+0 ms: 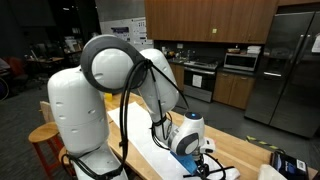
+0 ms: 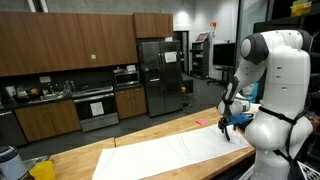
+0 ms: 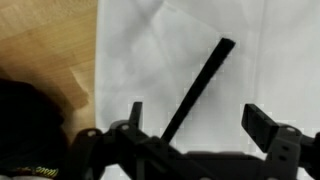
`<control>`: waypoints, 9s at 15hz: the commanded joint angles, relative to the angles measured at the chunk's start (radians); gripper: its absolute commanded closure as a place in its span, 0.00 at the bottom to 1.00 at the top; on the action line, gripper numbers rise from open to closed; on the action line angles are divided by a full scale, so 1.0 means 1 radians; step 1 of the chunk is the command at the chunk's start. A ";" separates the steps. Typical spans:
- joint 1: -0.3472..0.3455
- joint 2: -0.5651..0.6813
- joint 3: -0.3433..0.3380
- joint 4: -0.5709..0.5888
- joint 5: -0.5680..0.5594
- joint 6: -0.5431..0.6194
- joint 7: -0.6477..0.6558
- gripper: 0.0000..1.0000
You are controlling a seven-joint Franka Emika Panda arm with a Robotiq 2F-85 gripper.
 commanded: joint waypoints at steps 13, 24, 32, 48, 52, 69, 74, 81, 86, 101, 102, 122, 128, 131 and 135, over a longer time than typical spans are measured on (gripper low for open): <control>-0.045 0.211 0.105 0.146 0.460 -0.159 -0.342 0.27; -0.029 0.205 0.072 0.181 0.393 -0.161 -0.275 0.98; 0.117 0.002 -0.195 0.087 -0.094 -0.070 -0.024 0.99; -0.130 -0.312 -0.276 0.037 -0.489 -0.215 0.114 0.69; -0.111 -0.338 -0.288 0.012 -0.443 -0.200 0.045 0.43; 0.312 -0.093 -0.061 0.024 0.154 -0.083 -0.440 0.00; 0.243 -0.019 0.068 0.087 0.388 -0.127 -0.657 0.25; 0.180 0.096 0.157 0.177 0.351 -0.154 -0.676 0.71; 0.176 0.154 0.166 0.222 0.172 -0.118 -0.582 1.00; 0.118 0.280 0.383 0.416 0.284 -0.285 -0.547 1.00; 0.106 0.279 0.400 0.418 0.344 -0.289 -0.562 1.00; 0.095 0.363 0.389 0.495 0.447 -0.303 -0.540 1.00; 0.096 0.363 0.390 0.495 0.447 -0.303 -0.541 1.00; 0.096 0.363 0.390 0.495 0.447 -0.303 -0.541 1.00; 0.096 0.363 0.390 0.495 0.447 -0.303 -0.541 1.00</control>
